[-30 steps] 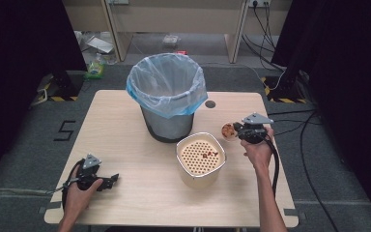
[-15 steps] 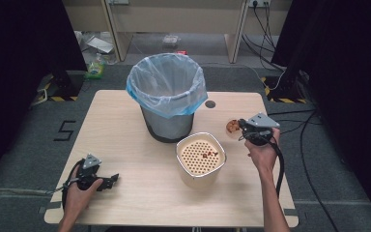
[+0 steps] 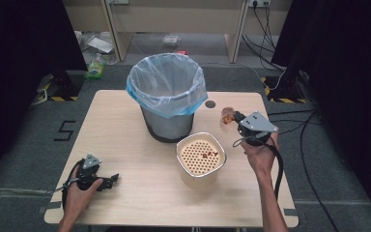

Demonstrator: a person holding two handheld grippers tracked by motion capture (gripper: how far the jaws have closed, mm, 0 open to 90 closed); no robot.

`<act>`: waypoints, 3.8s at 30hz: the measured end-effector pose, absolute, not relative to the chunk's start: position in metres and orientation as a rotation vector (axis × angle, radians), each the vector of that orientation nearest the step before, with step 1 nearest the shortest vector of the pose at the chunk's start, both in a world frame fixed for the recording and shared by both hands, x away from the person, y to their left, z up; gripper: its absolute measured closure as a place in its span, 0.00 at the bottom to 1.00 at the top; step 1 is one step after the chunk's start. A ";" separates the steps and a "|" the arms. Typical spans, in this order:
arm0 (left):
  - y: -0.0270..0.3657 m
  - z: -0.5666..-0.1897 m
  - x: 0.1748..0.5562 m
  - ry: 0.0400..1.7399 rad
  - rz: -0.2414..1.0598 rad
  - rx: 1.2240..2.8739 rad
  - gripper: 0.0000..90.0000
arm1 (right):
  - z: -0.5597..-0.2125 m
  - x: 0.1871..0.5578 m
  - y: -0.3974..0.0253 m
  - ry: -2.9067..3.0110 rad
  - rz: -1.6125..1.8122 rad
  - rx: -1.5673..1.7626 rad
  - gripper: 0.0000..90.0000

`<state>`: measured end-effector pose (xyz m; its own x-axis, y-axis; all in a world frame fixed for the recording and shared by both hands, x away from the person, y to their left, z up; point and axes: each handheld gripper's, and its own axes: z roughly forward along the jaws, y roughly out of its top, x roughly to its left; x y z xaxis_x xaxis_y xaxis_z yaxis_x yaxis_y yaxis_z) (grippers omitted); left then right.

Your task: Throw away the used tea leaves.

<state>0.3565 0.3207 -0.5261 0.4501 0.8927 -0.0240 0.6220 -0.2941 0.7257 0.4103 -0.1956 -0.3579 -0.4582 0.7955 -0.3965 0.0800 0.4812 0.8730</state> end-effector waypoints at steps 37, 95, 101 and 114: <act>0.321 -0.526 0.356 1.263 0.515 2.027 0.00 | -0.390 0.349 -0.110 1.490 0.582 -0.034 0.97; 0.321 -0.526 0.356 1.263 0.514 2.025 0.00 | -0.409 0.340 -0.102 1.345 0.458 -0.160 0.97; 0.321 -0.526 0.356 1.263 0.514 2.026 0.00 | -0.414 0.339 -0.103 1.322 0.448 -0.197 0.97; 0.321 -0.526 0.356 1.263 0.515 2.027 0.00 | -0.396 0.358 -0.120 1.495 0.596 0.119 0.97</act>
